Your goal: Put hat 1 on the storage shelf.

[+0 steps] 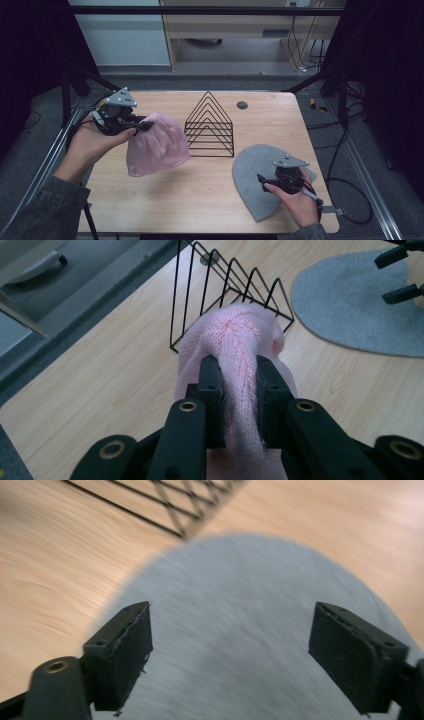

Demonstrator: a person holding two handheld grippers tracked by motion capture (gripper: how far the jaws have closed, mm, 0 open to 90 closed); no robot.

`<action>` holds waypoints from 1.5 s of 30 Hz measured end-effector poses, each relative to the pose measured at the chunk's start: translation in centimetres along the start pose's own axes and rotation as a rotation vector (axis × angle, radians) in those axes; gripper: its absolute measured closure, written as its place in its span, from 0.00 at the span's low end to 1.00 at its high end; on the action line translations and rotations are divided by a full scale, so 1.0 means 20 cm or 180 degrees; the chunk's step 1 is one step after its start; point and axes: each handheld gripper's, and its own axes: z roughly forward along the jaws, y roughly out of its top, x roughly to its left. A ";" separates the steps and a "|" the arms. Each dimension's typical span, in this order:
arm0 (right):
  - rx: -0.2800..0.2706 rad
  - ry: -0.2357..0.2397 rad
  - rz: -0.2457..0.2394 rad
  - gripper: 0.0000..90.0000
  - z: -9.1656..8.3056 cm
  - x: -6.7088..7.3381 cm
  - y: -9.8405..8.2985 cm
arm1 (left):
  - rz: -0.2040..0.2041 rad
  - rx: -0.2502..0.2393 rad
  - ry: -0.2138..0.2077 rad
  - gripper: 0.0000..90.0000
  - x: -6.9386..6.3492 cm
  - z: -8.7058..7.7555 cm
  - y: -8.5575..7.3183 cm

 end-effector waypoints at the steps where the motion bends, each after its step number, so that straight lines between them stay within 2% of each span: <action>1: -0.0055 0.0079 -0.0044 0.25 -0.01 0.04 0.04 | 0.0000 0.0000 0.0000 0.85 0.00 0.00 0.00; 2: -0.0055 0.0079 -0.0044 0.25 -0.01 0.04 0.04 | 0.0009 -0.0010 -0.0005 0.85 0.00 -0.01 0.01; 3: -0.0147 0.0232 -0.0198 0.28 -0.03 0.12 0.12 | 0.0036 -0.0016 -0.0009 0.85 0.00 -0.01 0.03; 4: -0.0181 0.0300 -0.0275 0.30 -0.03 0.17 0.16 | 0.0049 -0.0041 -0.0010 0.85 -0.01 -0.02 0.05; 5: -0.0181 0.0300 -0.0275 0.30 -0.03 0.17 0.16 | 0.0049 -0.0041 -0.0010 0.85 -0.01 -0.02 0.05; 7: -0.0220 0.0490 -0.0431 0.34 -0.03 0.26 0.25 | 0.0058 -0.0074 -0.0025 0.85 -0.02 -0.02 0.07; 8: -0.0250 0.0595 -0.0550 0.39 -0.03 0.32 0.31 | 0.0061 -0.0083 -0.0027 0.85 -0.02 -0.02 0.08; 9: -0.0250 0.0595 -0.0550 0.39 -0.03 0.32 0.31 | 0.0069 -0.0092 -0.0045 0.85 -0.02 -0.02 0.09; 11: -0.0287 0.0723 -0.0716 0.45 -0.01 0.40 0.41 | 0.0091 -0.0124 -0.0084 0.85 -0.04 -0.02 0.11; 16: -0.0330 0.0875 -0.0852 0.55 0.03 0.50 0.56 | 0.0143 -0.0161 -0.0133 0.85 -0.06 -0.02 0.16; 17: -0.0330 0.0875 -0.0852 0.55 0.03 0.50 0.56 | 0.0143 -0.0161 -0.0133 0.85 -0.06 -0.02 0.16; 18: -0.0326 0.0921 -0.0914 0.57 0.05 0.54 0.60 | 0.0157 -0.0182 -0.0151 0.85 -0.08 -0.02 0.17; 21: -0.0352 0.0970 -0.0940 0.57 0.07 0.57 0.65 | 0.0168 -0.0198 -0.0181 0.85 -0.09 -0.02 0.18; 24: -0.0330 0.0918 -0.0931 0.47 0.09 0.58 0.69 | 0.0180 -0.0211 -0.0205 0.85 -0.10 -0.01 0.19; 27: -0.0294 0.0888 -0.0820 0.42 0.12 0.57 0.72 | 0.0179 -0.0235 -0.0220 0.85 -0.11 -0.01 0.20; 29: -0.0304 0.0933 -0.0827 0.54 0.13 0.57 0.74 | 0.0183 -0.0262 -0.0239 0.85 -0.11 -0.01 0.22; 31: -0.0301 0.0969 -0.0902 0.72 0.14 0.58 0.76 | 0.0163 -0.0287 -0.0249 0.85 -0.10 0.00 0.24; 32: -0.0301 0.0969 -0.0902 0.72 0.14 0.58 0.76 | 0.0163 -0.0287 -0.0249 0.85 -0.10 0.00 0.24; 33: -0.0308 0.1015 -0.0923 0.87 0.13 0.58 0.78 | 0.0156 -0.0295 -0.0241 0.85 -0.10 0.00 0.24; 34: -0.0330 0.1005 -0.0948 0.89 0.12 0.58 0.79 | 0.0150 -0.0298 -0.0224 0.85 -0.09 0.00 0.25; 37: -0.0394 0.1020 -0.0896 0.90 0.06 0.54 0.83 | 0.0086 -0.0382 -0.0209 0.85 -0.06 0.00 0.27; 39: -0.0427 0.1013 -0.0873 0.91 0.03 0.50 0.86 | 0.0041 -0.0465 -0.0176 0.85 0.00 0.01 0.32; 42: -0.0488 0.0978 -0.0853 0.91 -0.01 0.43 0.92 | 0.0038 -0.0568 -0.0147 0.85 0.03 0.02 0.39; 43: -0.0488 0.0978 -0.0853 0.91 -0.01 0.43 0.92 | 0.0038 -0.0568 -0.0147 0.84 0.03 0.02 0.39; 45: -0.0527 0.0953 -0.0864 0.91 -0.03 0.39 0.96 | 0.0018 -0.0628 -0.0153 0.84 0.07 0.02 0.44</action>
